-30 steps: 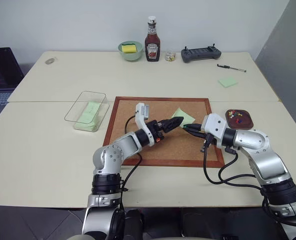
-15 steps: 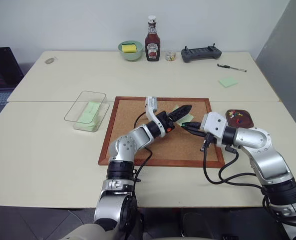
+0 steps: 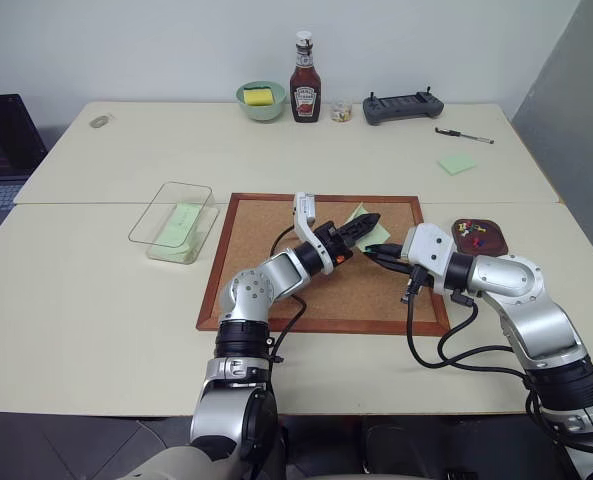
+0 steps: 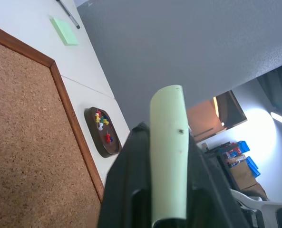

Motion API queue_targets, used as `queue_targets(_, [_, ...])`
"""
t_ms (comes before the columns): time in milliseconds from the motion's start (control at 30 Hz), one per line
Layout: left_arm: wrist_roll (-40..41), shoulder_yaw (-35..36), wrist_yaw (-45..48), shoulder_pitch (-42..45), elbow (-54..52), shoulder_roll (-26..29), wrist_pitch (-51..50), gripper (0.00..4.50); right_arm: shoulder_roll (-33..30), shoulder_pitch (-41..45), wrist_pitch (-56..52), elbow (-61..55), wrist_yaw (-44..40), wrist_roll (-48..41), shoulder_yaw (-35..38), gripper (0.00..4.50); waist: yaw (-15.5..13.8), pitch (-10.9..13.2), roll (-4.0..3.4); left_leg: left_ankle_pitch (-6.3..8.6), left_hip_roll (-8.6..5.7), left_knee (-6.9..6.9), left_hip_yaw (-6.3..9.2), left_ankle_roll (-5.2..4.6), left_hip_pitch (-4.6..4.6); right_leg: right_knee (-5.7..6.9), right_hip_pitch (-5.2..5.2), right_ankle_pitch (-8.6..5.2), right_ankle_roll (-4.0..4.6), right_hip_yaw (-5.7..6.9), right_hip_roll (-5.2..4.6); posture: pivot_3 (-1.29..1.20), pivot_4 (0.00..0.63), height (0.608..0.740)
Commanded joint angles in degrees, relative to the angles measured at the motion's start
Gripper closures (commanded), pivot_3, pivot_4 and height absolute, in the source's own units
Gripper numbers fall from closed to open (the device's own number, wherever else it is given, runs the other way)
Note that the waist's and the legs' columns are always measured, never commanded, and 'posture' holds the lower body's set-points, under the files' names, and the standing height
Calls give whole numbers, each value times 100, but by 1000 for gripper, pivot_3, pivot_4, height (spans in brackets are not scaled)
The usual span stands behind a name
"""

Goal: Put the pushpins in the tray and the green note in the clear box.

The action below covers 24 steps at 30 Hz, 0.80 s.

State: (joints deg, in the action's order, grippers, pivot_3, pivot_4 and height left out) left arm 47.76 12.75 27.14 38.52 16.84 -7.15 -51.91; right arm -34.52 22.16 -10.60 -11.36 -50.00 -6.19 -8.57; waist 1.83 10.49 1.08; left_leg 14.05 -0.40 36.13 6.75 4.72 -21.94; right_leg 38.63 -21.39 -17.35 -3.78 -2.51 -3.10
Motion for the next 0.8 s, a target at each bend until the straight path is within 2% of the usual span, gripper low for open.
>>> queue_targets(33, [167, -83, 121, -29, -296, -63, -30, 4474, -18, 167, 37, -186, 44, -23, 100, 4500, 1, 0, 0, 0, 0, 0, 0, 0, 0, 0, 0, 0, 0, 0, 0, 0, 150, 740])
queue_targets(567, [99, -101, 157, -68, -309, -69, 186, 4474, 119, 122, -212, -314, 188, -388, 366, 4500, -2, 0, 0, 0, 0, 0, 0, 0, -1, -1, 0, 0, 0, 0, 0, 0, 150, 740])
queue_targets(800, [-201, -80, -24, 2, -44, -65, 640, 4474, 132, 59, -207, -442, 229, -494, 439, 4500, -1, 0, 0, 0, 0, 0, 0, 0, -1, -1, 0, 0, 0, 0, 0, 0, 150, 740])
